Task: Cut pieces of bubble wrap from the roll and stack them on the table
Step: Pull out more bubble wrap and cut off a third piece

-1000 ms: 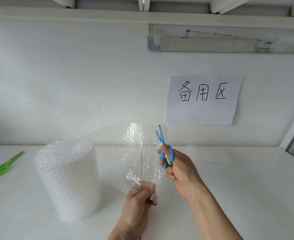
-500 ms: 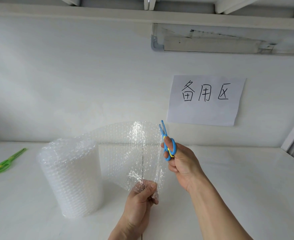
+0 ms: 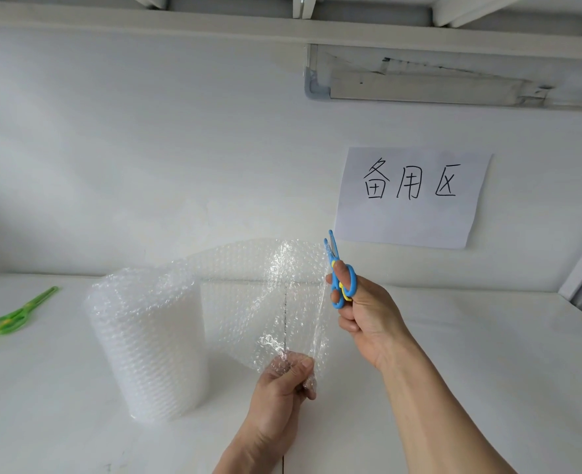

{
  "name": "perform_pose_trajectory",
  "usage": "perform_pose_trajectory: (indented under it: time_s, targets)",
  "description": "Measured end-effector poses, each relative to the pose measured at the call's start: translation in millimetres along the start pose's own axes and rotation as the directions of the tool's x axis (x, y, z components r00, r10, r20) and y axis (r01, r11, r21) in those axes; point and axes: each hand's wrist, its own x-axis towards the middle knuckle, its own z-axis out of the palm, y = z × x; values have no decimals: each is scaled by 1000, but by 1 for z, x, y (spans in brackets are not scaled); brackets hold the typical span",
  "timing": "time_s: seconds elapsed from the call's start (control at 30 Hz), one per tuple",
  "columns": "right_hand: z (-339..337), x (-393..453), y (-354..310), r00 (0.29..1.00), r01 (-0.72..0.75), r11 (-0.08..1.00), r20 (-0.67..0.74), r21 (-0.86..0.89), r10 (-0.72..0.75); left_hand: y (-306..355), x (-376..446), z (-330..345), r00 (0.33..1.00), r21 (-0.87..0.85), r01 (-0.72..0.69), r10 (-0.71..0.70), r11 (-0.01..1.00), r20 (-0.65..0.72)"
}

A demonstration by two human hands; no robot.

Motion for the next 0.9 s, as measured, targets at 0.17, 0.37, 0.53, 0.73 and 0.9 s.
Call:
perform_pose_trajectory:
  time_s: [0.17,0.37,0.53,0.73,0.9]
  targets:
    - [-1,1,-2,1000,12,1000,6,-18,-12,2,-2,0,1000,3,-12,12,1000,1]
    - [-3,3,-5,1000,22,1000,-16,11,-21,1,-2,0,1000,-4,-11,11,1000,11]
    - [-4,6,-15,998,50,997,-51,55,-47,0,-1,-1,1000,2,-6,6,1000,9]
    - [-14,5,-22,999,26,999,-43,-33,-28,0,1,-2,1000,-13,-11,11,1000,-14]
    - [-31,-7,12,992,-82,980,-106,-180,64,0,2,1,999,-54,-12,10,998,-39]
